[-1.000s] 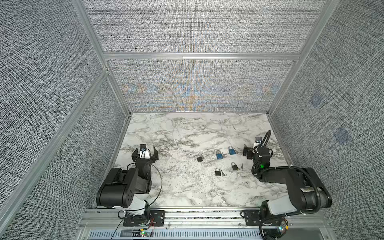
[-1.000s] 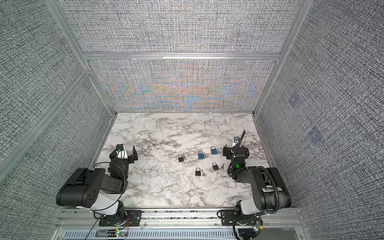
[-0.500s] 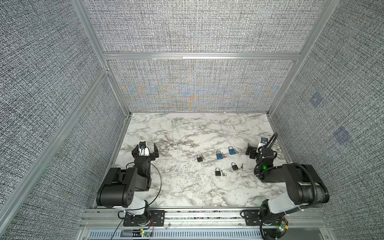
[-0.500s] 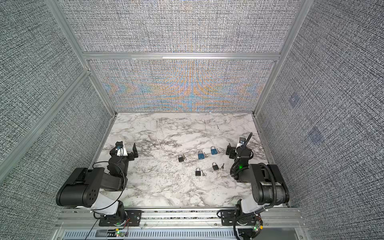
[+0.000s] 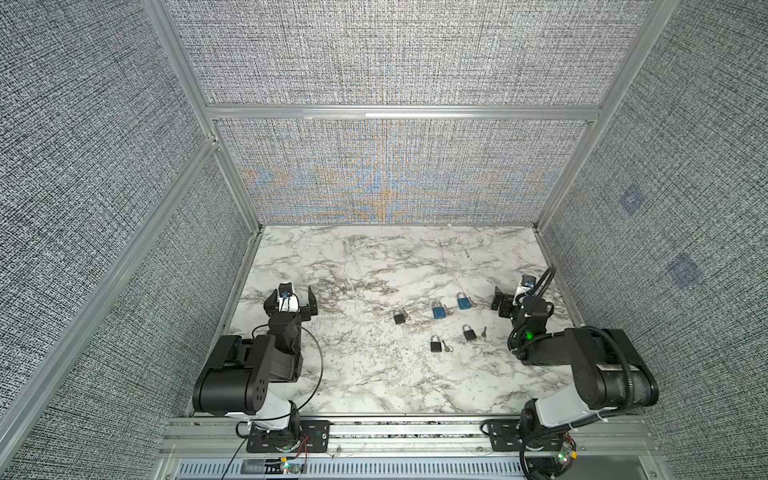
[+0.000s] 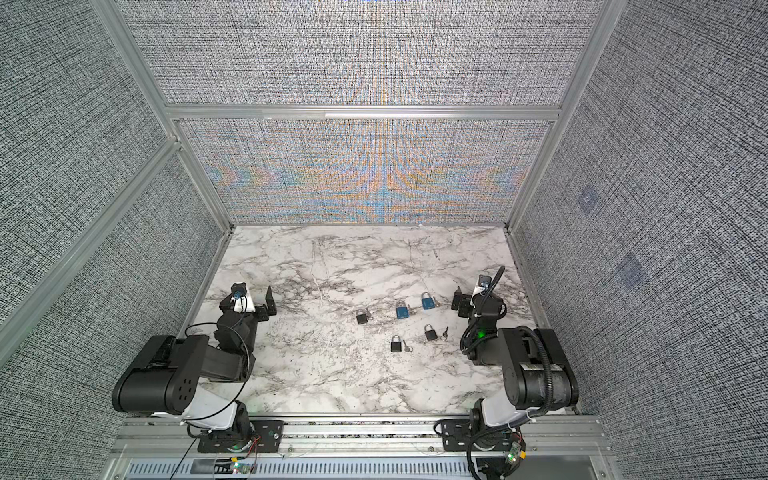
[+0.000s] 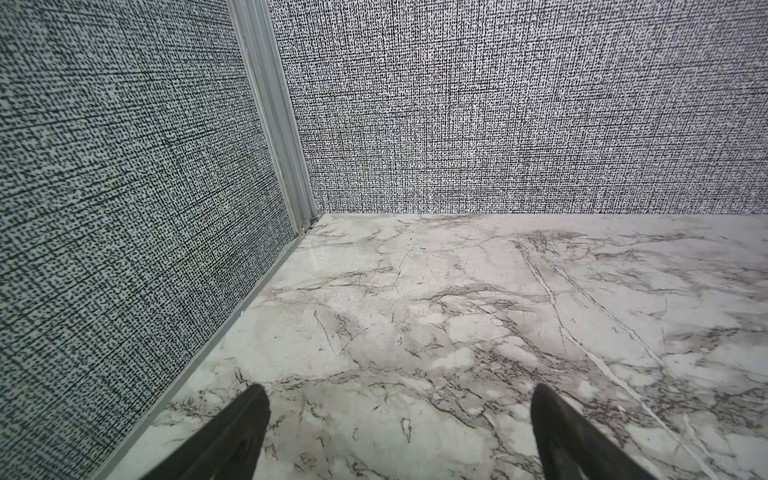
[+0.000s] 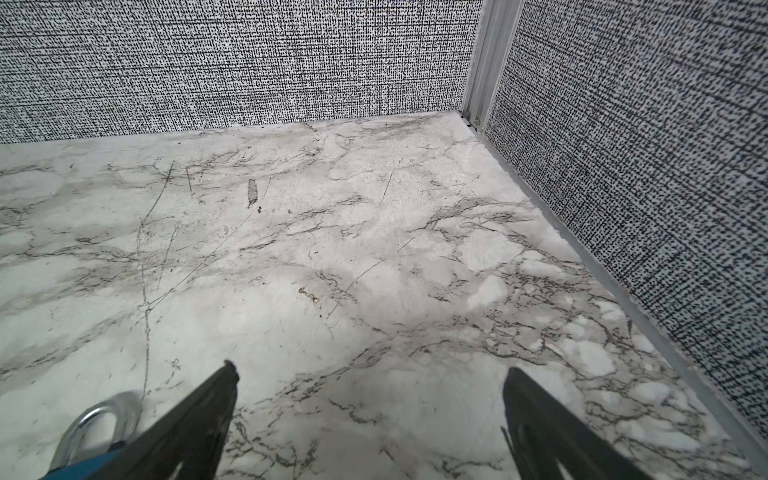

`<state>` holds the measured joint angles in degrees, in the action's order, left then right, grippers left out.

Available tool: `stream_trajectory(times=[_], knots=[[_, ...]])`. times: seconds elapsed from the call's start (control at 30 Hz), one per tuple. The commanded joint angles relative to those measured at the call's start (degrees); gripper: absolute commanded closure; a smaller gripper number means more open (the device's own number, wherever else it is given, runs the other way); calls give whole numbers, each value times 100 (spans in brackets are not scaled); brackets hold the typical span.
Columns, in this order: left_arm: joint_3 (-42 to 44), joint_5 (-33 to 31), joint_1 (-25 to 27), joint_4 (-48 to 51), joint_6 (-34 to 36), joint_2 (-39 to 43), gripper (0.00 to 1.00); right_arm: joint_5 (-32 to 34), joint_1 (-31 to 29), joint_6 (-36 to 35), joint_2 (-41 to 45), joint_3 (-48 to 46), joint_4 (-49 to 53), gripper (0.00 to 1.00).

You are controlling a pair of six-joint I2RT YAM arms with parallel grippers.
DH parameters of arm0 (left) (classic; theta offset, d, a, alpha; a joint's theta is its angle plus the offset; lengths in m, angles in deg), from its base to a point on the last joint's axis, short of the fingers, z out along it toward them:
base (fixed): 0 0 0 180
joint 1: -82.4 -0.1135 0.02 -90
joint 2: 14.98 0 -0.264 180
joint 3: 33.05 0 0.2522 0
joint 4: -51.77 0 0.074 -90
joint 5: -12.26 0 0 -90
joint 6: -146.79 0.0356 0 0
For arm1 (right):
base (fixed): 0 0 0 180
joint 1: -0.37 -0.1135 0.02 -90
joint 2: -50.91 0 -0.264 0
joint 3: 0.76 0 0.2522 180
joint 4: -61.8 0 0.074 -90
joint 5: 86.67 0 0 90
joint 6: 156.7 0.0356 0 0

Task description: Lock with the key

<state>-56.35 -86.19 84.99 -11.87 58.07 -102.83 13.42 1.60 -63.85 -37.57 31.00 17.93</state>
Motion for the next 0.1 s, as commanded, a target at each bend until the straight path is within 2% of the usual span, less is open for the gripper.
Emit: stream_trajectory(times=[0.0, 0.07], knots=[[-39, 46, 0, 30, 5, -12, 1, 2, 4, 18, 4, 6, -181, 1], [-26, 45, 3, 6, 17, -4, 1, 2, 4, 14, -1, 1, -191, 1]])
